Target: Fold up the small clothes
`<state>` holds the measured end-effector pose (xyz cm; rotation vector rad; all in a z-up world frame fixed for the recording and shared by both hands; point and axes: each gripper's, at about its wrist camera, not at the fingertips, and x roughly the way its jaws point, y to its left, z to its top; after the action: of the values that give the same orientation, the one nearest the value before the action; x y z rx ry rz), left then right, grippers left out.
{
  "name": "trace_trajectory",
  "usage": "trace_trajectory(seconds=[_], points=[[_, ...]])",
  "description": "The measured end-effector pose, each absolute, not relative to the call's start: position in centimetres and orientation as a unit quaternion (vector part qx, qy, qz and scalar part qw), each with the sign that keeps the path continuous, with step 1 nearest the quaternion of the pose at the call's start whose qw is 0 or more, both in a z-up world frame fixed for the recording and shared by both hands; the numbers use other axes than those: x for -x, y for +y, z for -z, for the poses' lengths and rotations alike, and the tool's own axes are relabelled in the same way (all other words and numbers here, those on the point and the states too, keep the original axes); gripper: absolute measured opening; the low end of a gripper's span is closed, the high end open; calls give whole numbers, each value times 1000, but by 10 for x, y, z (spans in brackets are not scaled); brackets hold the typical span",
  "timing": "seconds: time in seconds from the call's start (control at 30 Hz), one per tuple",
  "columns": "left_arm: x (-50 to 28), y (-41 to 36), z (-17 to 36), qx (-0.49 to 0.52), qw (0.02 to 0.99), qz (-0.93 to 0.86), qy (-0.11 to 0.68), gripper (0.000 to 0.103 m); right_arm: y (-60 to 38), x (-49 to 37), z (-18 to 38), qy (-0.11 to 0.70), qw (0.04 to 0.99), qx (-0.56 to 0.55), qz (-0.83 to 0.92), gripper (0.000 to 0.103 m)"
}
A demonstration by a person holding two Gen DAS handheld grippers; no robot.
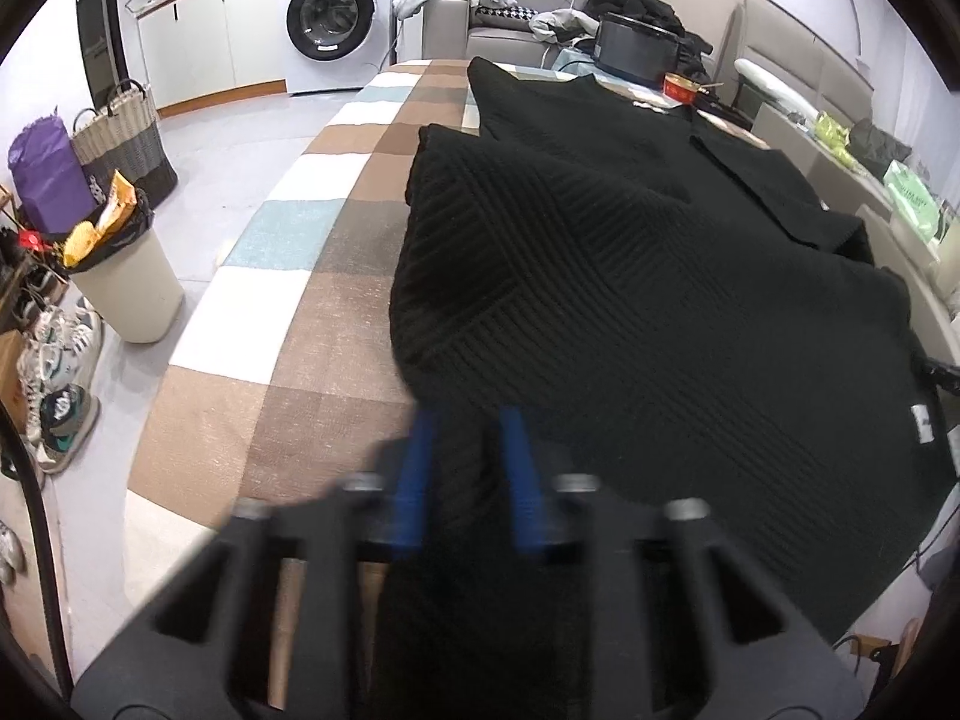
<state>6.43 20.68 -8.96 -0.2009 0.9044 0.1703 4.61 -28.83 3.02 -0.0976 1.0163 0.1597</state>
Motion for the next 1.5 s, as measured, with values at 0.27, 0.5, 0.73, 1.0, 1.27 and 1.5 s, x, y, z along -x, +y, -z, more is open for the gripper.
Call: trace_trajectory(seconds=[0.27, 0.5, 0.73, 1.0, 1.27, 1.5], points=[[-45, 196, 77, 95, 907, -76, 404, 5, -293, -24, -46, 452, 884, 11, -119, 6], [-5, 190, 70, 86, 910, -70, 398, 5, -297, 5, -51, 446, 886, 14, -126, 6], [22, 191, 76, 91, 908, -70, 402, 6, -291, 12, -35, 463, 879, 31, -107, 13], [30, 193, 80, 96, 907, -69, 405, 6, -307, 52, -34, 462, 878, 21, -124, 41], [26, 196, 82, 100, 904, -70, 409, 6, -316, 72, -31, 469, 873, 20, -133, 42], [26, 197, 80, 106, 906, -64, 404, 6, -312, 81, -31, 457, 875, 34, -157, 9]])
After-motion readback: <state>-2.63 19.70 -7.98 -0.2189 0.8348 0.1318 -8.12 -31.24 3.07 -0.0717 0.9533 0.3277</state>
